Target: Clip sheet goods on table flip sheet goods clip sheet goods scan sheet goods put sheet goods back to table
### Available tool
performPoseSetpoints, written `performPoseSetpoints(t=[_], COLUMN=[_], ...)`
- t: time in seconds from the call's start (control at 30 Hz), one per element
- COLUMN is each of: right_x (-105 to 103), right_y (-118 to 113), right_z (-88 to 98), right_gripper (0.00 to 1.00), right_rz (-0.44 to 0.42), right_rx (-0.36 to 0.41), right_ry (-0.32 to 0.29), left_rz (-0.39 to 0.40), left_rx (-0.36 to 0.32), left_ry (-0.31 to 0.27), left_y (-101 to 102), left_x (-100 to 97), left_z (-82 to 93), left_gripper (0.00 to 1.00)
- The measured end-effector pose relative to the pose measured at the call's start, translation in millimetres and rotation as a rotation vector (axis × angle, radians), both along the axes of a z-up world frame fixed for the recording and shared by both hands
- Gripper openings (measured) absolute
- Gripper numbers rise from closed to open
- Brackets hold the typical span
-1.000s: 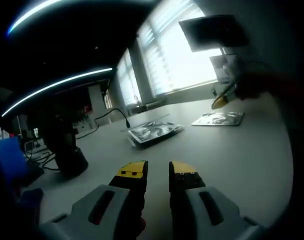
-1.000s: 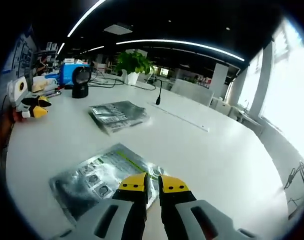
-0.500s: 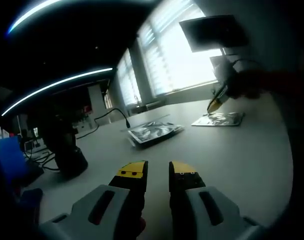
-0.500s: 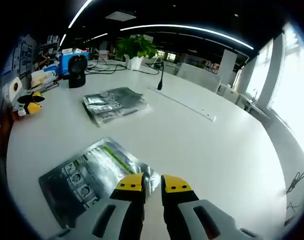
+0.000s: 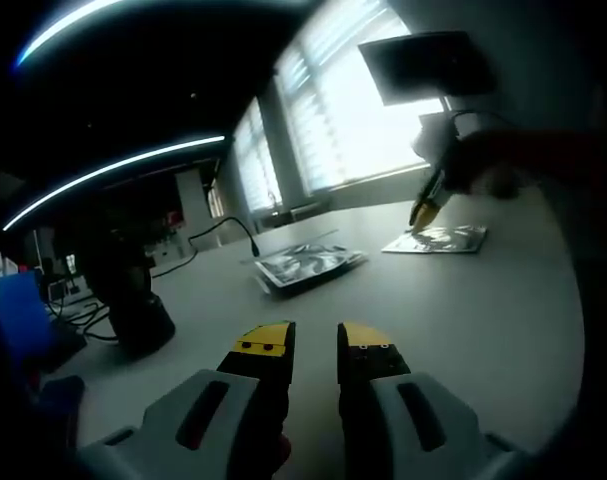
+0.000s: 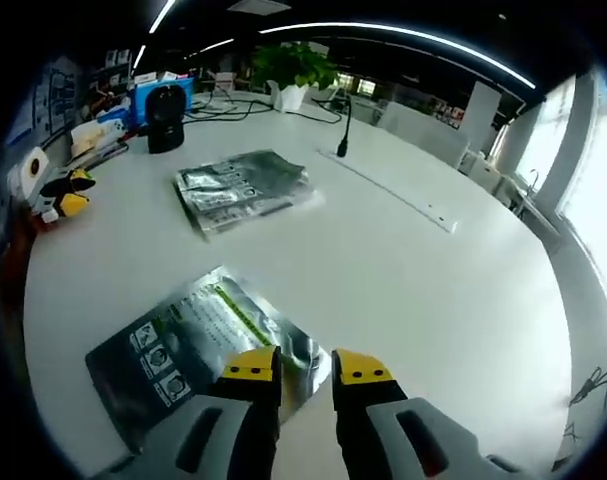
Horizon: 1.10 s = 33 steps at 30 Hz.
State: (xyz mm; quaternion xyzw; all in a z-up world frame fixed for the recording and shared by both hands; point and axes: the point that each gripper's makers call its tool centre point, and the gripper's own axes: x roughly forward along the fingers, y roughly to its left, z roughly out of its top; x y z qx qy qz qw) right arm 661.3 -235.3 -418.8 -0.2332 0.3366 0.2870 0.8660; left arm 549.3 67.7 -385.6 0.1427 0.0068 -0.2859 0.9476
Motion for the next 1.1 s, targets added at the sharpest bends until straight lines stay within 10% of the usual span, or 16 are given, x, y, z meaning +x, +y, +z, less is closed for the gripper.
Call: performPoseSetpoints(t=[0.67, 1.1], right_x=[-1.9, -15.0], right_y=[-3.7, 10.4], right_z=[-8.2, -9.1], right_gripper=[0.23, 0.04], right_rz=[-0.047, 0.007], right_rx=[0.128, 0.104], right_ry=[0.120, 0.111], left_rz=[0.001, 0.000], left_rx=[0.002, 0.001], left_ry=[-0.001, -0.002], left_y=[0.1, 0.1], left_x=[-0.2, 0.0], left_z=[0.1, 0.3], left_gripper=[0.09, 0.09])
